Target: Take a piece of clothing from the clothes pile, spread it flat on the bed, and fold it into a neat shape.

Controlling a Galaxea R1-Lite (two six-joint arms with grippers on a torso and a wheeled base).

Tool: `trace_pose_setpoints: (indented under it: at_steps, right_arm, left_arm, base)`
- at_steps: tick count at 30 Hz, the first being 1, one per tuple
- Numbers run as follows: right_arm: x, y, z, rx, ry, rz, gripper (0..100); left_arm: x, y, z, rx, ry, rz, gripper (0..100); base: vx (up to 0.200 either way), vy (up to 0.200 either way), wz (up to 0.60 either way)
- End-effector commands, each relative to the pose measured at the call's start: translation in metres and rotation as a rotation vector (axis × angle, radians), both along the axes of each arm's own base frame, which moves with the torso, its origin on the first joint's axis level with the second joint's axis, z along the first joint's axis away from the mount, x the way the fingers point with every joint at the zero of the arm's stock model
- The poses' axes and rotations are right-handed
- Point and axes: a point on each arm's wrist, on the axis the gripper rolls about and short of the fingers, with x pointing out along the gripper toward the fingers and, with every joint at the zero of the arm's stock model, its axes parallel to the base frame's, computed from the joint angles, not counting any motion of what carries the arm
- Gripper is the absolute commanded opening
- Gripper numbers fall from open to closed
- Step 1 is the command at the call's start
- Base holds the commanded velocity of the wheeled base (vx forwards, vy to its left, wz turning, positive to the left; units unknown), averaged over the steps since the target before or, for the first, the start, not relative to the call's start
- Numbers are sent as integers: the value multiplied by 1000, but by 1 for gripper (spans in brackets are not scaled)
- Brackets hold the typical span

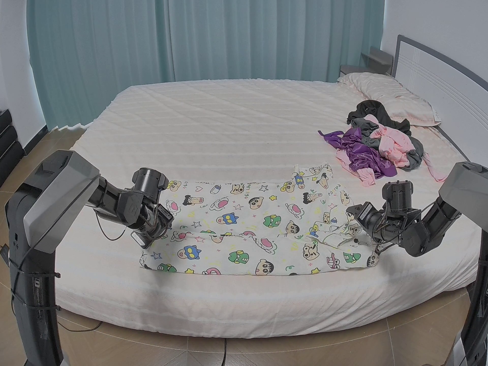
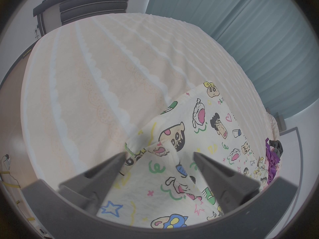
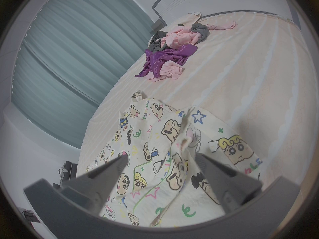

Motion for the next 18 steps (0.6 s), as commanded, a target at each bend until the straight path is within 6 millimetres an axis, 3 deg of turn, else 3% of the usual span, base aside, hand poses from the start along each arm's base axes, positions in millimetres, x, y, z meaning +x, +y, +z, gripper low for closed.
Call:
trace_pose_setpoints:
  at_steps: [1,6,7,13,15,18]
  right_arm:
    - [-4,-3,12,33,-19,-27,100]
    - [-21,-1,30,134,-26,-68,100]
    - [-26,5,28,178,-7,-80,100]
    - [-24,6,11,231,47,-119,100]
    - [-17,5,-5,231,67,-131,100]
    - [-10,7,-19,229,65,-133,100]
  left_arm:
    - [-1,10,6,-23,-2,19,100]
    - [-13,31,21,-114,1,39,100]
    - [-25,37,27,-152,12,32,100]
    - [-60,42,27,-191,24,33,100]
    - [-76,39,25,-220,2,30,100]
    - [-80,32,24,-220,-15,14,100]
  base:
    - [0,0,0]
    - [0,0,0]
    - [0,0,0]
    - [0,0,0]
    - [0,0,0]
    - [0,0,0]
